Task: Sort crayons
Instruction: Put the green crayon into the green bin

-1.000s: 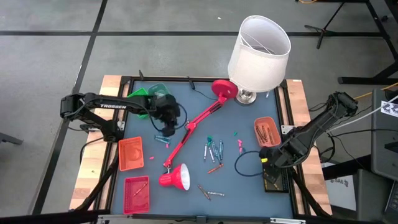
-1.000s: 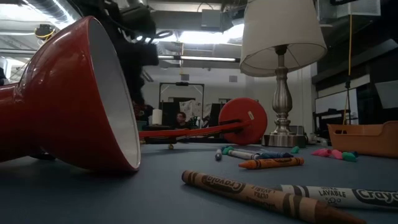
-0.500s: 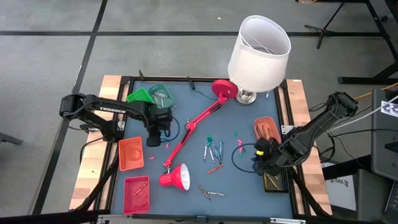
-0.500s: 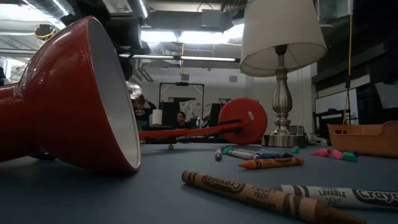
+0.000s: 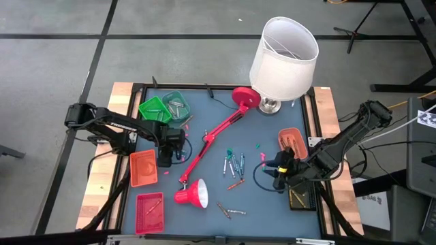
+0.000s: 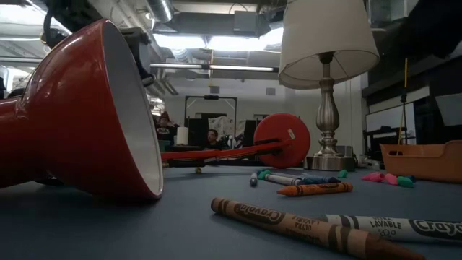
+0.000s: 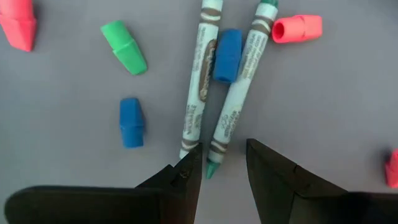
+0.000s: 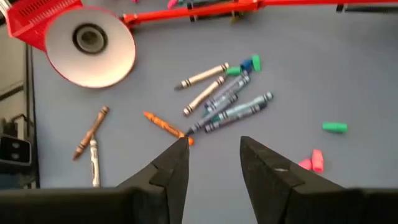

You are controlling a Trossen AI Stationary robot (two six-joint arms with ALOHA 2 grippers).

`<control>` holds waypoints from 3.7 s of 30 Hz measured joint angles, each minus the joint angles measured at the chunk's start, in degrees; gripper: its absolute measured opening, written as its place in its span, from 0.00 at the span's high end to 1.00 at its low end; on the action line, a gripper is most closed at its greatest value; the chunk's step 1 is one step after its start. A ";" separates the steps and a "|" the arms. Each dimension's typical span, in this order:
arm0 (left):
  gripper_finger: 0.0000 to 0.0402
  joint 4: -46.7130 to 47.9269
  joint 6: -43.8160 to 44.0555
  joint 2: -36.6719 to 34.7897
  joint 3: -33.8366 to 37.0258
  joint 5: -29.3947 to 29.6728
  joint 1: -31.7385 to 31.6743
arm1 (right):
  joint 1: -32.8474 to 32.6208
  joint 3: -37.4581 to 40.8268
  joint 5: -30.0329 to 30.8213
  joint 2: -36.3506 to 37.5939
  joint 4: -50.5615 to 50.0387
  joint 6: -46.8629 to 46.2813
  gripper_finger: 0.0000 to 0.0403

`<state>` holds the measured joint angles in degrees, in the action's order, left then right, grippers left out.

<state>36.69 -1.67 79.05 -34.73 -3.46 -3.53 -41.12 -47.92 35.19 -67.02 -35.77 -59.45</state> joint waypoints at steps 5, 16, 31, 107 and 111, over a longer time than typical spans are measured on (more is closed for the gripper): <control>0.73 -1.57 0.02 -0.09 1.02 1.05 0.00 | 2.86 0.00 0.29 0.00 1.89 0.52 0.65; 0.81 -1.62 0.00 -0.09 1.04 1.35 0.00 | 14.36 -0.02 -2.36 0.00 8.72 12.87 0.65; 0.98 0.57 -1.73 0.11 -0.54 1.05 -0.02 | 28.00 -0.04 -3.78 -4.66 11.89 16.49 0.65; 0.97 35.89 17.62 0.00 -21.60 29.46 -31.98 | 31.32 0.00 -22.88 -24.04 18.09 7.25 0.65; 0.89 36.39 17.62 0.01 -21.59 29.46 -31.98 | 31.32 0.00 -22.89 -24.04 18.12 7.25 0.65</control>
<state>73.08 15.94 79.06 -56.32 26.00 -35.51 -9.80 -47.92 12.31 -91.07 -17.65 -52.21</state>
